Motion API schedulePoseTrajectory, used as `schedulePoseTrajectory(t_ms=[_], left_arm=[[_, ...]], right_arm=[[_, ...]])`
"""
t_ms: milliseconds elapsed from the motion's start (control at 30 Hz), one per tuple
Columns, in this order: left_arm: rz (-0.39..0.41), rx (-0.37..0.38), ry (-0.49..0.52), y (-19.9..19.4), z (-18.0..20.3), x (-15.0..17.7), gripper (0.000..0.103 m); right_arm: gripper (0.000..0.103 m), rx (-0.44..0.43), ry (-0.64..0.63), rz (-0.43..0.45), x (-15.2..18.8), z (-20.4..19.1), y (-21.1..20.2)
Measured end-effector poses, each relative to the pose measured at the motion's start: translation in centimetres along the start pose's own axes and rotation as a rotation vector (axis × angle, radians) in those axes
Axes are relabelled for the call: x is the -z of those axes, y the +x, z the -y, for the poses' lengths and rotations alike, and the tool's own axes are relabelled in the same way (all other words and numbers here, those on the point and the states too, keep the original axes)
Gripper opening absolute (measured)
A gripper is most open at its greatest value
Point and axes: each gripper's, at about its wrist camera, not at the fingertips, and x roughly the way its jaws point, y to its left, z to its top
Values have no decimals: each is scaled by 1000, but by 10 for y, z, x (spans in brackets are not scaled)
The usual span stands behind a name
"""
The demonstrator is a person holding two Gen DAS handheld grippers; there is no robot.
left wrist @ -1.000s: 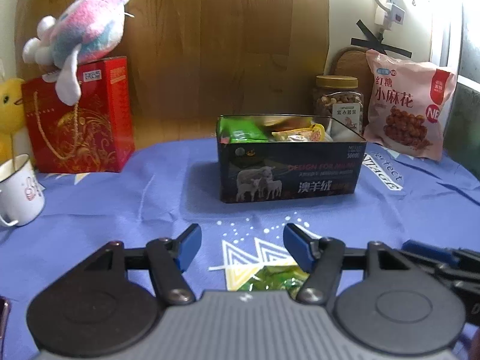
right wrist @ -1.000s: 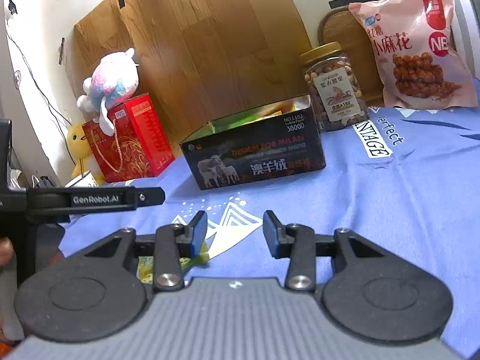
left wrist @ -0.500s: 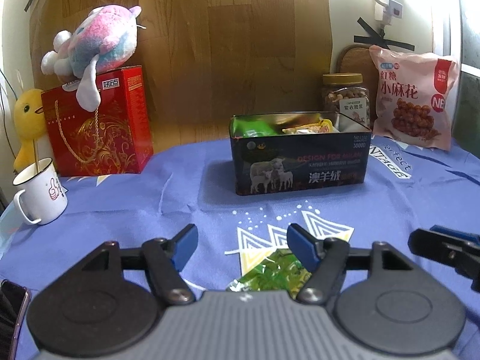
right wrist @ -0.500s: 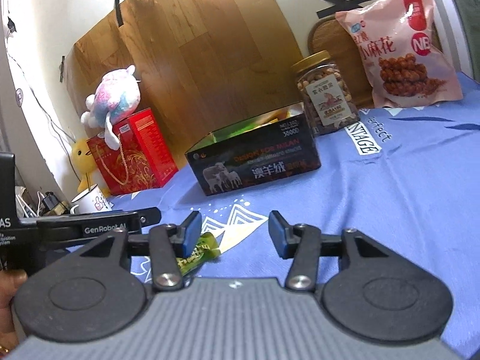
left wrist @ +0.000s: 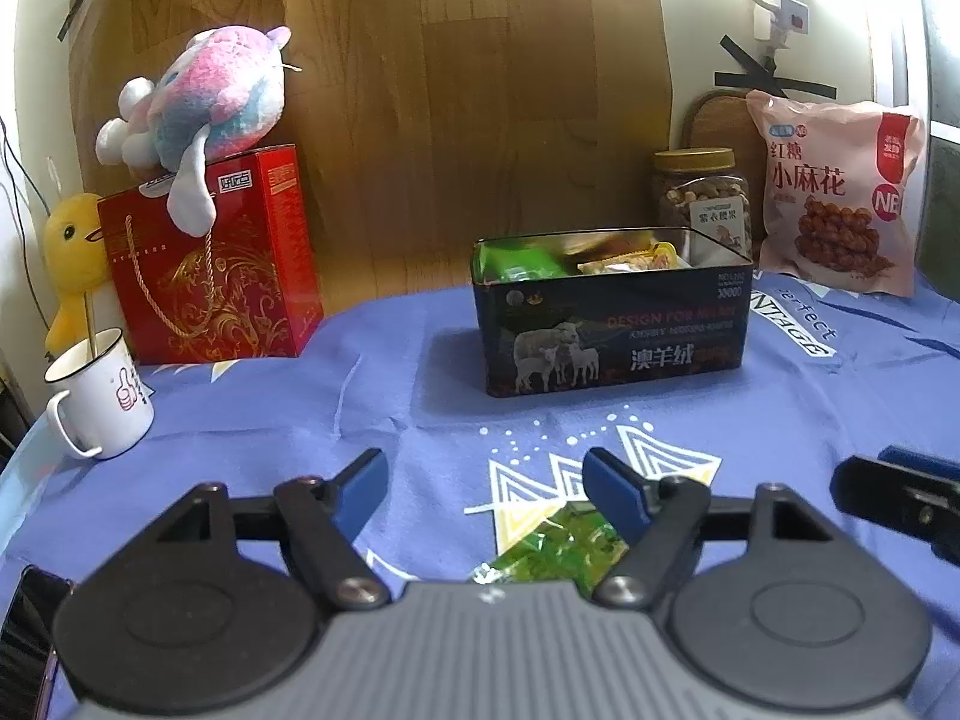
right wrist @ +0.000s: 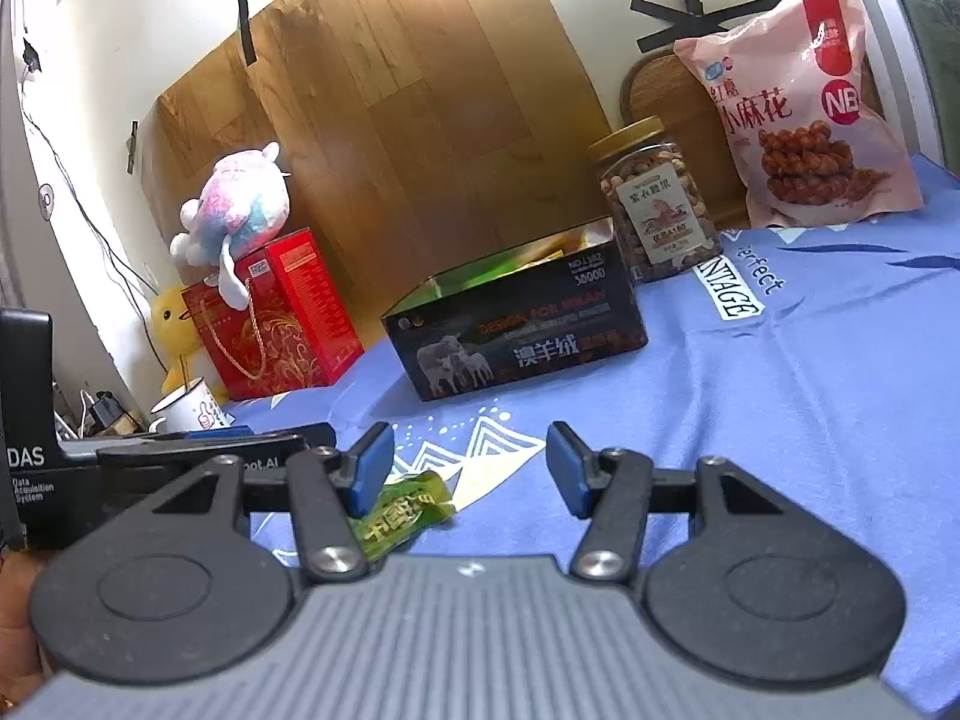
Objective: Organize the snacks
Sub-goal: 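Reach the open left gripper down to the green candy packet on the cloth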
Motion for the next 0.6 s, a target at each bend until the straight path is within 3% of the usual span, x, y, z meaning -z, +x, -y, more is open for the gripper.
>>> schedulePoseTrajectory(t_ms=[600], left_arm=[[-8,-13,-12,5,-8,3,77]], right_arm=[[59,1,-2,-28,4,-4,6]])
